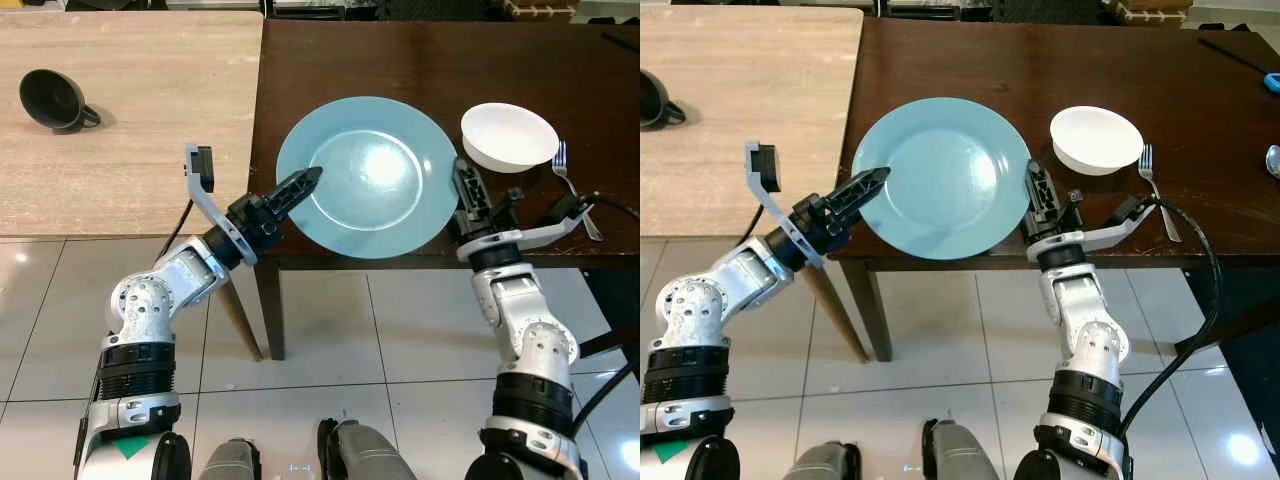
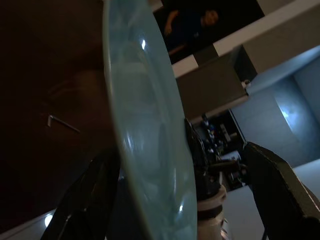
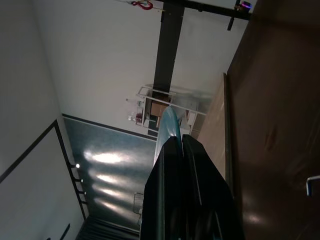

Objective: Setting the table

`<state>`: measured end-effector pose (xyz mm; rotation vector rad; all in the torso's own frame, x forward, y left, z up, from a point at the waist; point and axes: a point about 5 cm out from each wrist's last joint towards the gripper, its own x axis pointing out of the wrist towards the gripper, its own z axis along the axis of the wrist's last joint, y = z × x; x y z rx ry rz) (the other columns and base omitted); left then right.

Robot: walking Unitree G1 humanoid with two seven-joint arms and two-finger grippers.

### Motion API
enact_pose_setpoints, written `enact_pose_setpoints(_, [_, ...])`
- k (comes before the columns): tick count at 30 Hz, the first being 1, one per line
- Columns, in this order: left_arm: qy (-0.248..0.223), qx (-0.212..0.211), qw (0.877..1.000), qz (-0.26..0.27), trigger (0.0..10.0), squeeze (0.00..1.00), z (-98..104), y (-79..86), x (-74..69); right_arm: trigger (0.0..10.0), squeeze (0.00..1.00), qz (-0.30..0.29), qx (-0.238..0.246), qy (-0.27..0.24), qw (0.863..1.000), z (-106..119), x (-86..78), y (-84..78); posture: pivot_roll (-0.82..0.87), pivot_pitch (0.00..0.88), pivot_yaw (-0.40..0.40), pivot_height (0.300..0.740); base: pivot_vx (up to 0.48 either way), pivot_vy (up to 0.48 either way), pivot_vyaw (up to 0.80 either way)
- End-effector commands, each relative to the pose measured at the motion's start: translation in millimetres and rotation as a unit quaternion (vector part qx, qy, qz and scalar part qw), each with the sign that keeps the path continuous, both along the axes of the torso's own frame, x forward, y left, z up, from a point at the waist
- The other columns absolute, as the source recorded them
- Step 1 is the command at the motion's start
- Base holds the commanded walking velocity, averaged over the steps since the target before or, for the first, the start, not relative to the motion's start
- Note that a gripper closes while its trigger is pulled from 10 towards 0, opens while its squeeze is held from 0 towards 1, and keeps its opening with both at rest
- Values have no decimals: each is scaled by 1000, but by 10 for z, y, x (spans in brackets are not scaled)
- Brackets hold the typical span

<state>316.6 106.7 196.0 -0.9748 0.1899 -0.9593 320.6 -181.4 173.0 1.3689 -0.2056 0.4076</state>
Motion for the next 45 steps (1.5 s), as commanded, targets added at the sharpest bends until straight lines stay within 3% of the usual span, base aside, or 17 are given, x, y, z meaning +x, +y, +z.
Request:
enact_pose_setpoints(1, [-2,6,1000,-8,9255,0,-22,3,-35,0,0,6,-9,5,1000,-13,-17,39,84,88,15,740,0,0,0])
enact_pose_setpoints(2, [-1,9,1000,-2,7176,0,-31,8,-28,0,0,7,-12,7,1000,-22,-15,51,84,89,18,740,0,0,0])
enact_pose_setpoints(3, [-1,9,1000,-2,7176,0,-31,8,-28,0,0,7,-12,7,1000,-22,-15,51,84,89,18,740,0,0,0])
enact_pose_setpoints(4, [2,6,1000,3,0,0,-32,21,-15,0,0,6,-13,7,1000,-21,-14,51,84,87,20,740,0,0,0])
enact_pose_setpoints(26, [10,-6,1000,11,0,0,-24,106,18,0,0,-17,-25,5,1000,22,-1,-50,80,86,24,740,0,0,0])
enact_pose_setpoints(45, [8,22,999,39,0,0,-68,139,51,0,0,-24,-55,9,998,34,13,-64,75,81,23,740,0,0,0])
